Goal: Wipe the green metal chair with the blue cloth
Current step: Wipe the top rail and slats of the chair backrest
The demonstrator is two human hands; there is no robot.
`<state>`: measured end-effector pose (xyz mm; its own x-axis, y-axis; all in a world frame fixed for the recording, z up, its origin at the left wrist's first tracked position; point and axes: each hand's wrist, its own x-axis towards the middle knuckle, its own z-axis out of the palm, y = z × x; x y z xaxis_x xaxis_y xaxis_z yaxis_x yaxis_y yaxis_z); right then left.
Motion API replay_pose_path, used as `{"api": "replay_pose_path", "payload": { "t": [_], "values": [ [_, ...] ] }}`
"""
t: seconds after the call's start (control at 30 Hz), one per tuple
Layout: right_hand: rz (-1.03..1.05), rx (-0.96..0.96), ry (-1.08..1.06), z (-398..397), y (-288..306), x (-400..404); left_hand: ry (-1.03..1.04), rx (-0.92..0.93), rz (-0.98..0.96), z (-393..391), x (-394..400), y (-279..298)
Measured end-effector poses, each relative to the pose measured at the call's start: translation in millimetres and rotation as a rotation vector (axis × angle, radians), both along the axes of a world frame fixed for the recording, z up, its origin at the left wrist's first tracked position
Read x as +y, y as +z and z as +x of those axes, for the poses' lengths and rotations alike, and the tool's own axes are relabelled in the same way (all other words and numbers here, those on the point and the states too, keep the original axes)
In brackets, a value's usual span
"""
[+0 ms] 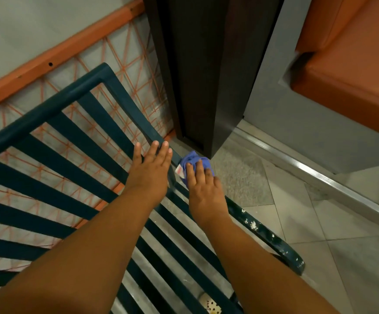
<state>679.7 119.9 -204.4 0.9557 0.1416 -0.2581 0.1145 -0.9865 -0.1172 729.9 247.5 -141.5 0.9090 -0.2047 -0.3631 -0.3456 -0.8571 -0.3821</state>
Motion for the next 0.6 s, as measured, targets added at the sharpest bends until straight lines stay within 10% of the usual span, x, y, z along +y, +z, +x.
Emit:
{"api": "replay_pose_path", "payload": {
  "t": [0.47,0.6],
  "values": [
    [0.538,0.468,-0.322,42,3,-43,-0.007,-0.005,0.085,1,-11,-6],
    [0.407,0.473,-0.284,52,6,-36,-0.008,-0.011,0.099,0,-14,-8]
  ]
}}
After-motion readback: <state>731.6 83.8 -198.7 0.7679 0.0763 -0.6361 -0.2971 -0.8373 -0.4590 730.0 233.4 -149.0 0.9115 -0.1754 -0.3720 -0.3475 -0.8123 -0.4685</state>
